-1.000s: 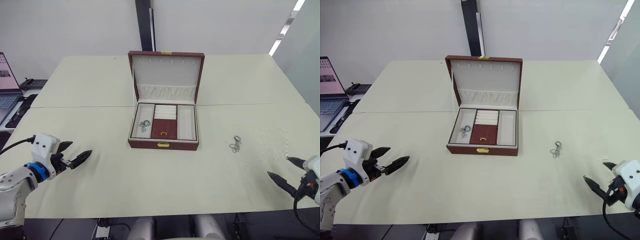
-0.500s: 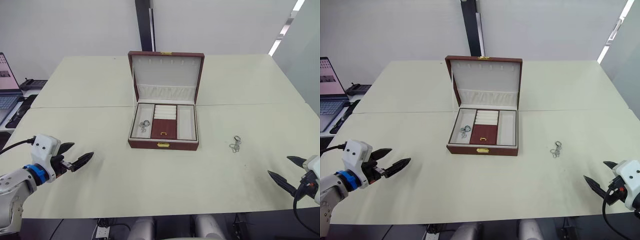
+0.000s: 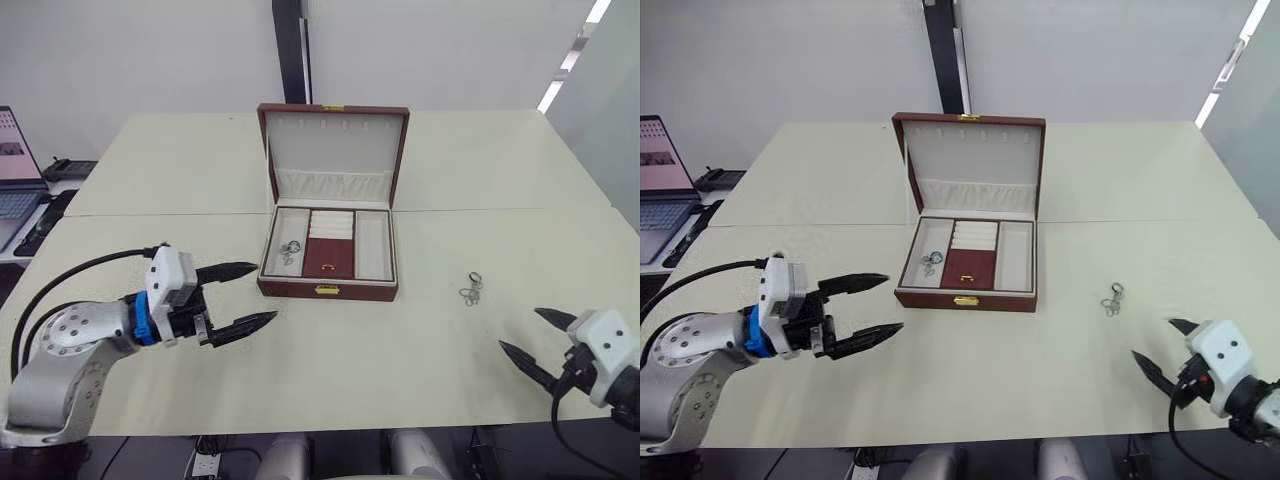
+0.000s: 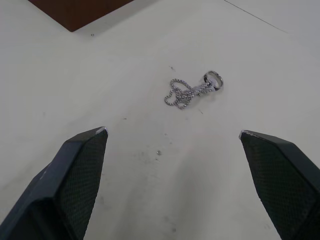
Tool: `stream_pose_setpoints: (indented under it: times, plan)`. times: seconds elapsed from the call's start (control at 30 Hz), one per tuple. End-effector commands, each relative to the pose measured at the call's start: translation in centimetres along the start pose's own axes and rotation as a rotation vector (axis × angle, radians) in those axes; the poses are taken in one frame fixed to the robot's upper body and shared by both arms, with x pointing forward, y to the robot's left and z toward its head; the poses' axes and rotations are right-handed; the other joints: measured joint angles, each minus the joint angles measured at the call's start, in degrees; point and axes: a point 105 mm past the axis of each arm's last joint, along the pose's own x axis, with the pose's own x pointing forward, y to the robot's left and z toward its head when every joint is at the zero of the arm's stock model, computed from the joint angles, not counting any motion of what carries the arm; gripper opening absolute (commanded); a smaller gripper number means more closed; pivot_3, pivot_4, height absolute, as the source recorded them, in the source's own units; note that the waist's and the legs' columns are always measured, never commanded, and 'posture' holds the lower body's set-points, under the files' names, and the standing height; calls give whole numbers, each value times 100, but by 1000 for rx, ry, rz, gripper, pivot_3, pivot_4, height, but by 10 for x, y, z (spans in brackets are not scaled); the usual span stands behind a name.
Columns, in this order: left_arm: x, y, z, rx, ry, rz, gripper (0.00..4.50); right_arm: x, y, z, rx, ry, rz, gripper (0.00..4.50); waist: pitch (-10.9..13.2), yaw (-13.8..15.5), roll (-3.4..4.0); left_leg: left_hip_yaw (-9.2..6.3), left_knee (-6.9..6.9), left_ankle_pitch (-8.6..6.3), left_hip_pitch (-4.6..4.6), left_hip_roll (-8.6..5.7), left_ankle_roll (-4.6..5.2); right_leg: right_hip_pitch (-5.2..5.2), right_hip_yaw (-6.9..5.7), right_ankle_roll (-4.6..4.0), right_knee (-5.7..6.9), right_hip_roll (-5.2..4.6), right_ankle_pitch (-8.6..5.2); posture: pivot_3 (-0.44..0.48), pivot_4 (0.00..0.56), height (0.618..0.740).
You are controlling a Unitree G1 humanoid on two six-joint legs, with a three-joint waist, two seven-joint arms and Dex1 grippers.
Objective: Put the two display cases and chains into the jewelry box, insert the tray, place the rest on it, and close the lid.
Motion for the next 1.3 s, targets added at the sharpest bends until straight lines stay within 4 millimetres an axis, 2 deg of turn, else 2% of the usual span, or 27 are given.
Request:
stream_pose_setpoints:
  times: [0.03, 0.13, 0.27, 0.63, 0.9, 1.07, 1.17, 1.3]
  plan:
    - [10, -9, 13, 20, -44, -112, 4437, 13, 6, 13, 31, -43, -75, 4500, -1, -2, 1, 0, 0, 0, 1, -1, 0, 0, 1, 0, 0, 0, 0, 0, 150, 740]
    - [17, -15, 16, 2, -38, -184, 4437, 28, 11, 15, 100, -44, -135, 4500, -1, -2, 4, -5, 0, 0, 0, -2, -1, 0, 1, 0, 0, 0, 0, 0, 150, 740]
    - [24, -14, 24, 12, -78, -186, 4437, 44, 8, 18, 154, -35, -224, 4500, 0, 0, 5, -12, 0, 3, -1, -3, -4, -3, 1, 0, 1, 0, 0, 0, 150, 740]
    - [25, -18, 23, 18, -96, -201, 4437, 59, -23, -1, 301, 47, -466, 4500, 0, -8, 7, -9, -1, 8, -2, -3, -13, -11, 4, 0, 3, 1, 0, 0, 150, 740]
    - [28, -23, 22, -2, -134, -226, 4437, 78, -18, -7, 366, 66, -453, 4500, 0, -16, 9, -8, -2, 8, -6, -2, -13, -20, 9, 0, 7, 3, 0, 0, 150, 740]
    - [26, -28, 20, 7, -140, -251, 4437, 82, -17, -8, 386, 72, -457, 4500, 0, -17, 11, -8, -2, 7, -6, -1, -12, -23, 12, 0, 9, 5, 0, 0, 150, 740]
    - [26, -30, 21, 24, -173, -252, 4500, 84, -15, -8, 380, 78, -452, 3917, 0, -18, 11, -8, -2, 8, -6, -1, -13, -24, 11, 0, 9, 5, 0, 0, 150, 740]
    - [26, -30, 21, 37, -182, -246, 4500, 85, -14, -8, 382, 77, -446, 2546, -1, -18, 12, -8, -2, 8, -7, -1, -13, -24, 12, 0, 9, 5, 0, 0, 150, 740]
